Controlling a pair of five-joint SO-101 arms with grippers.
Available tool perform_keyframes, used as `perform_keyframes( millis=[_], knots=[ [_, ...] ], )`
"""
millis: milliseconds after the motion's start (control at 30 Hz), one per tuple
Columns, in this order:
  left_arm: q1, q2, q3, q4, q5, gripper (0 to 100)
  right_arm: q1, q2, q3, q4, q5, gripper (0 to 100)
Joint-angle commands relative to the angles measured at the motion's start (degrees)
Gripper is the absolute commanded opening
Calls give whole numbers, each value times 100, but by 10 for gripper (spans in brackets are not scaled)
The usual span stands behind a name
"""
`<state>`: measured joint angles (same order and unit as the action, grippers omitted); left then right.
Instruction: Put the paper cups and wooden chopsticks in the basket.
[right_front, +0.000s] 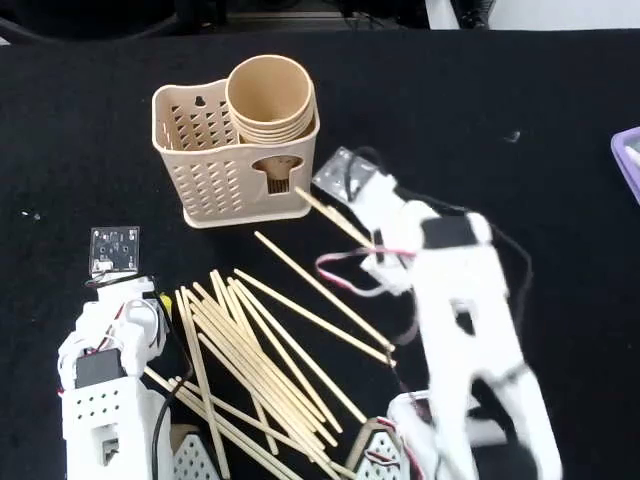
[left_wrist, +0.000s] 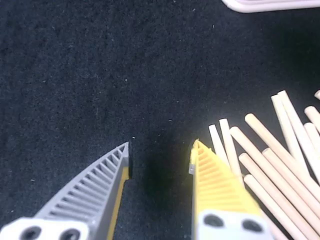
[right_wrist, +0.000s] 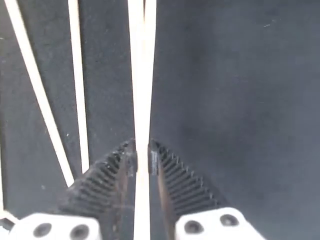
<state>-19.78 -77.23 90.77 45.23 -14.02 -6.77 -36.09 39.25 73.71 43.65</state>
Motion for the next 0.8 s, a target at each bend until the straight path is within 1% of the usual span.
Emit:
perform_keyframes(
  millis=[0, 67, 133, 200, 267, 333, 400, 500, 600, 667, 767],
  knots=[
    [-22, -53, -119, -114, 35, 202, -44, -1411, -602, 686, 62, 10],
    [-22, -53, -119, -114, 35, 202, -229, -2035, -919, 1020, -35, 10],
    [-22, -53, -119, -123, 35, 202, -598, -2589, -1200, 1020, -466, 10],
    [-22, -53, -119, -123, 35, 202, -1099, -2976, -1402, 765, -923, 10],
    [-22, -53, -119, -123, 35, 202, -1688, -3178, -1481, 220, -1415, 10],
    [-22, -53, -119, -123, 35, 202, -2233, -3187, -1455, -615, -1916, 10],
    [-22, -53, -110, -123, 35, 202, -2716, -3037, -1262, -1767, -2391, 10],
    [-22, -53, -101, -123, 35, 202, -3147, -2545, -954, -3578, -2813, 10],
    [-22, -53, -92, -123, 35, 202, -3393, -1780, -901, -5046, -2884, 11],
    [-22, -53, -92, -123, 35, 202, -3446, -1235, -1007, -5846, -2884, 11],
    [-22, -53, -92, -123, 35, 202, -3437, -418, -1376, -6602, -2884, 11]
  ],
)
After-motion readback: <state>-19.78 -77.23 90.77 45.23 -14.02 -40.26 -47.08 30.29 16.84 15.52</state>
